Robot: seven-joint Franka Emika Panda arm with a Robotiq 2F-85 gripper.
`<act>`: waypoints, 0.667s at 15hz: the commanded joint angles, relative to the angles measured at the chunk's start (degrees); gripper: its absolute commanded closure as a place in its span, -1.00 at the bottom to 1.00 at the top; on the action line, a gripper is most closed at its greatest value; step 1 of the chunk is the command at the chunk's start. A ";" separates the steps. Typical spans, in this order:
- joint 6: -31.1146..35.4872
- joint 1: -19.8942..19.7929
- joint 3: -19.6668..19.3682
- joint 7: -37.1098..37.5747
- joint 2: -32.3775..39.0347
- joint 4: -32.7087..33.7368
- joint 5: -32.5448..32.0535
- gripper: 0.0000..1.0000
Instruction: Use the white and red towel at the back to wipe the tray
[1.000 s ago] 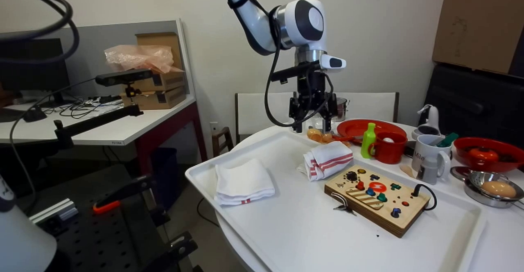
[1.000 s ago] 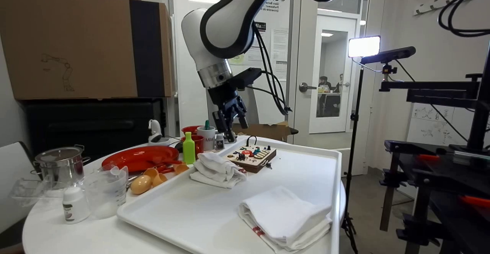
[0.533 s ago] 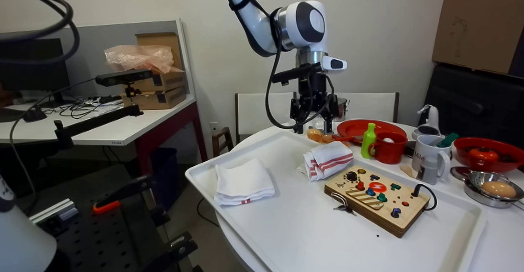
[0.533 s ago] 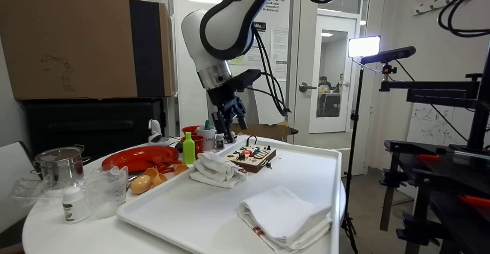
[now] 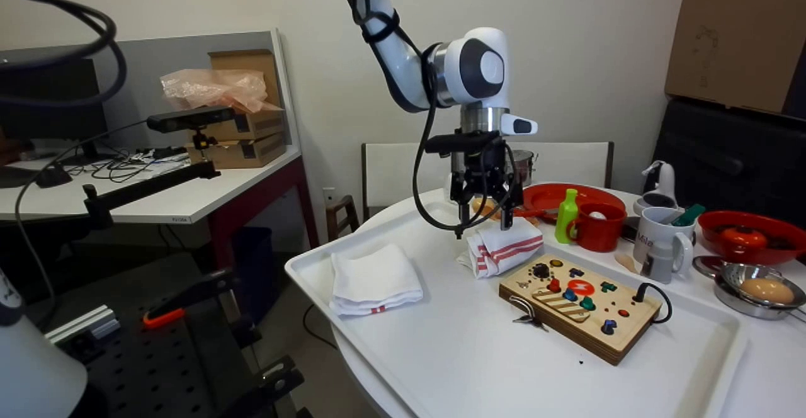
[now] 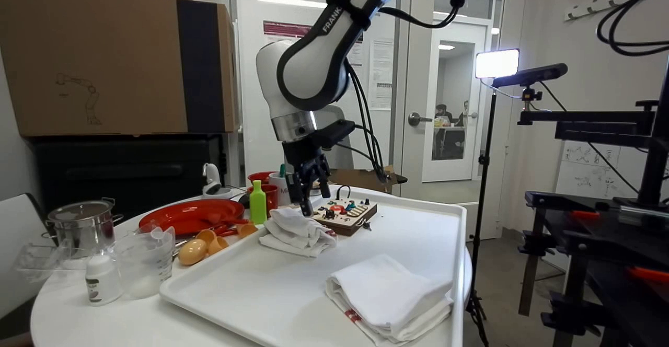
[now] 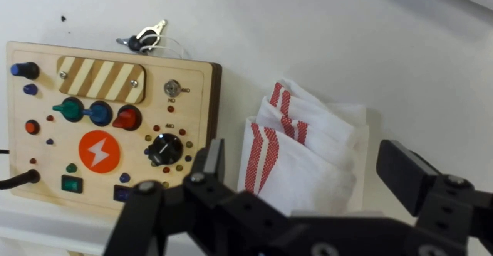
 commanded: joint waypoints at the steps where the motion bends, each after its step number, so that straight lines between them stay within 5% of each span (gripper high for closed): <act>1: 1.05 -1.16 1.16 -3.77 4.38 4.78 3.03 -1.00; 10: -0.01 -0.96 1.09 -6.61 9.93 13.61 4.48 -1.00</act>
